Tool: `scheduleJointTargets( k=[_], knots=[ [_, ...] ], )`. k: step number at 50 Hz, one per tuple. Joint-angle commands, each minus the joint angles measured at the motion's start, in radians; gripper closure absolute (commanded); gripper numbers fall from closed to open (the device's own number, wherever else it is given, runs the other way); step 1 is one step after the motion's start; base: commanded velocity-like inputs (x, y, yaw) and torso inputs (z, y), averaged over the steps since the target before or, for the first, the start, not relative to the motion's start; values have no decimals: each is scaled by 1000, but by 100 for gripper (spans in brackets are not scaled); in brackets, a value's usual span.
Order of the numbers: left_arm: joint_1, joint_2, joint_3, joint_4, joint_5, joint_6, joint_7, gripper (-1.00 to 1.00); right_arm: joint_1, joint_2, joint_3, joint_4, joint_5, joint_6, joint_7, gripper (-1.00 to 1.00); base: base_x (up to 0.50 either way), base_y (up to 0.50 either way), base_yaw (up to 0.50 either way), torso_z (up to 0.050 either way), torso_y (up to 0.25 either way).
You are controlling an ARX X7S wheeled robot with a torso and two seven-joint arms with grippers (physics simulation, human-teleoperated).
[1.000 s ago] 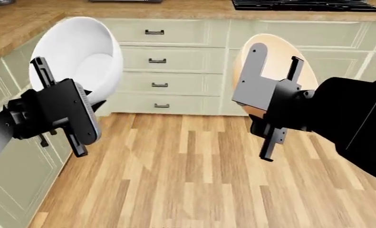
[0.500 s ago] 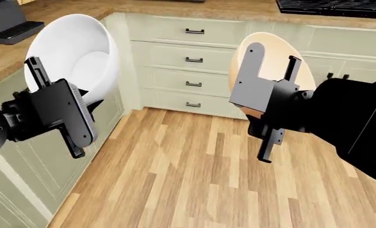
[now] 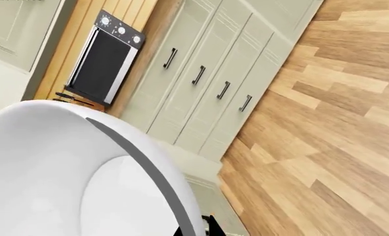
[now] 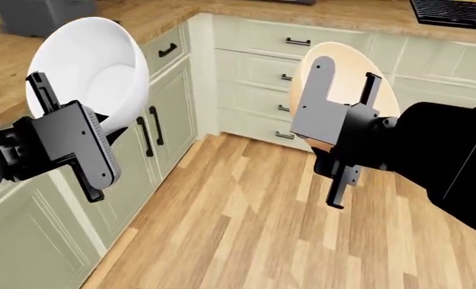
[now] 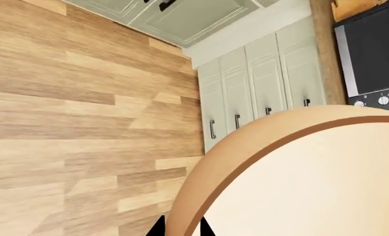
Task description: Pick the bowl and bowl and place them in the sink. Then turn on the water.
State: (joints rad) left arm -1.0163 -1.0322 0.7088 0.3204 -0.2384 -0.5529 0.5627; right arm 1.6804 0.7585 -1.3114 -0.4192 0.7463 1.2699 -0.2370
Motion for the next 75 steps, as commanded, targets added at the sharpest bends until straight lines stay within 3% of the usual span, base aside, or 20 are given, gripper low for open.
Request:
scheduleJointTargets(
  k=[1, 75],
  knots=[
    [-3, -6, -15, 5, 9, 11, -20, 100, 3, 1, 7, -2, -40, -3, 10, 100, 0, 0, 500, 0, 0],
    [35, -32, -36, 8, -8, 35, -37, 100, 7, -18, -12, 0, -33, 6, 20, 100, 0, 0, 500, 0, 1]
  ],
)
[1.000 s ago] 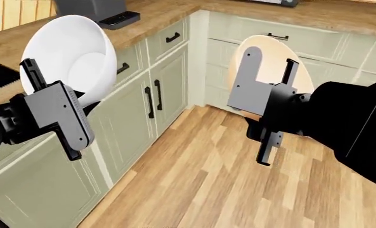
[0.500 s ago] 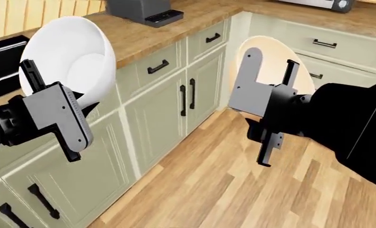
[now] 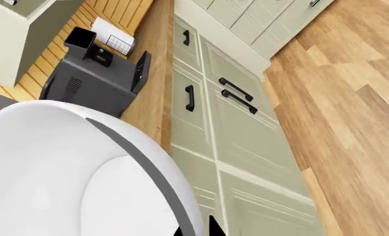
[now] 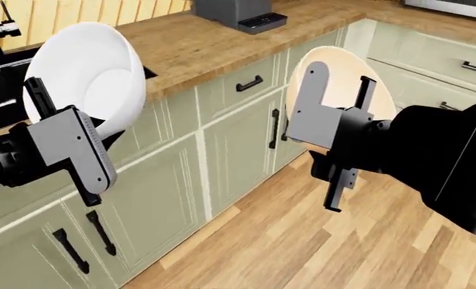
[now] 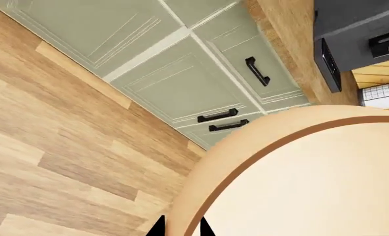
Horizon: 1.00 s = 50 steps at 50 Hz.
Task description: Pick the bowl and bowl and place them in the sink. Then turn on the water.
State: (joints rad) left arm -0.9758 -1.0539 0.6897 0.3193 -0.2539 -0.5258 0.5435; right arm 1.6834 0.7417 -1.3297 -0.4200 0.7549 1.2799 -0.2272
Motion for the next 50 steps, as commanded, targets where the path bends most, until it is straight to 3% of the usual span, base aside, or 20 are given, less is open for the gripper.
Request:
scheduleJointTargets(
  k=[1, 19, 50],
  knots=[
    [-5, -11, -17, 10, 7, 7, -18, 100, 3, -2, 7, 0, -41, -4, 11, 100, 0, 0, 500, 0, 0],
    [57, -101, -60, 48, -35, 16, -59, 100, 6, -39, 3, 24, -48, -27, 6, 100, 0, 0, 500, 0, 2],
    [49, -91, -57, 63, -29, -1, -54, 100, 20, -23, 12, -2, -35, -15, 12, 100, 0, 0, 500, 0, 1]
  ],
)
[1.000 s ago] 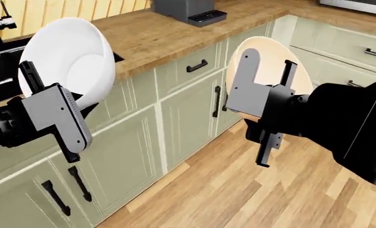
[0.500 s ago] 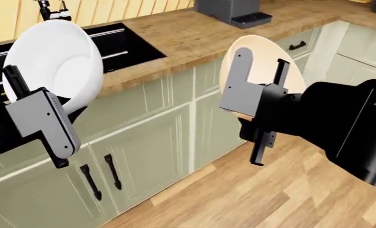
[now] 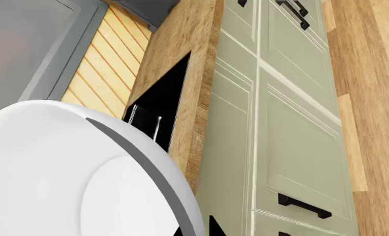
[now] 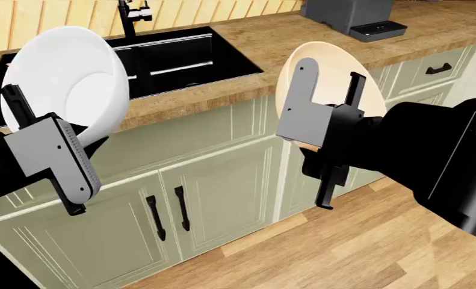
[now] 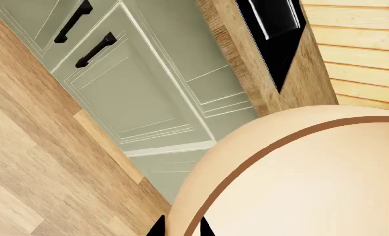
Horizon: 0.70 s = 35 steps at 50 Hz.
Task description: Pick the bowl and bowl and place them in the sink. Then turn on the water.
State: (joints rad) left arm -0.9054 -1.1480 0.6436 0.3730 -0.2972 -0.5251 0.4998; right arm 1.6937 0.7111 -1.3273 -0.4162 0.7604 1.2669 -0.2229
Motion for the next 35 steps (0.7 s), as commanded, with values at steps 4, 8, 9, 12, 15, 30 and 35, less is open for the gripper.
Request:
scheduleJointTargets(
  k=[4, 8, 9, 12, 15, 30, 35],
  knots=[
    [-20, 4, -10, 11, 16, -3, -11, 100, 5, 10, 11, -10, -37, -2, 13, 100, 0, 0, 500, 0, 0],
    [-21, 4, -10, 12, 16, -4, -10, 100, 2, 12, 12, -13, -35, -1, 16, 100, 0, 0, 500, 2, 3],
    [-21, 4, -10, 13, 16, -5, -10, 100, 2, 12, 13, -13, -35, -1, 16, 100, 0, 0, 500, 0, 0],
    [-17, 0, -11, 15, 15, -4, -12, 100, 3, 16, 14, -14, -33, -2, 15, 100, 0, 0, 500, 0, 0],
    [-15, -2, -12, 17, 14, -4, -13, 100, -4, 18, 14, -16, -33, -5, 21, 100, 0, 0, 500, 0, 3],
    [-15, 2, -10, 16, 18, -5, -11, 100, -5, 21, 9, -10, -34, -12, 18, 100, 0, 0, 500, 0, 1],
    [-15, 4, -10, 11, 18, -2, -10, 100, -9, 18, 6, -8, -36, -15, 21, 100, 0, 0, 500, 2, 0]
  ],
)
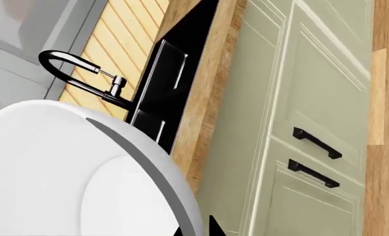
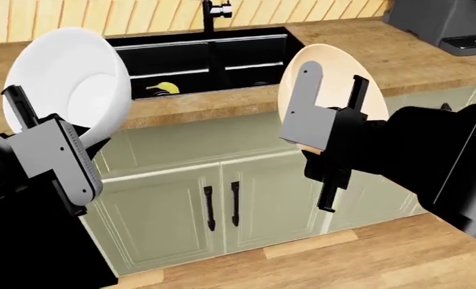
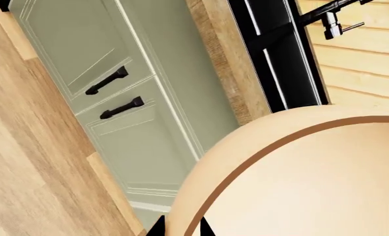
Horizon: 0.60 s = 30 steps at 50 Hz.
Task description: Pick the bowl and bowl and place them in the sink. Then turn on the water.
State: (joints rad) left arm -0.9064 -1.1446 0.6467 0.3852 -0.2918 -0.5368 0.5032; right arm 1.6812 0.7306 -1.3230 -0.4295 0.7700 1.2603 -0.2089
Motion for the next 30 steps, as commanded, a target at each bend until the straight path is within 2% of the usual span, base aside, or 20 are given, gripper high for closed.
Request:
scheduleJointTargets(
  k=[1, 30],
  knots=[
    [-14, 1, -13, -2, 13, 11, -13, 100, 3, -2, 1, 5, -46, -8, 7, 100, 0, 0, 500, 0, 10],
    [-14, 11, -9, -8, 21, 14, -10, 100, -6, 0, -7, 13, -49, -22, 9, 100, 0, 0, 500, 0, 1]
  ],
)
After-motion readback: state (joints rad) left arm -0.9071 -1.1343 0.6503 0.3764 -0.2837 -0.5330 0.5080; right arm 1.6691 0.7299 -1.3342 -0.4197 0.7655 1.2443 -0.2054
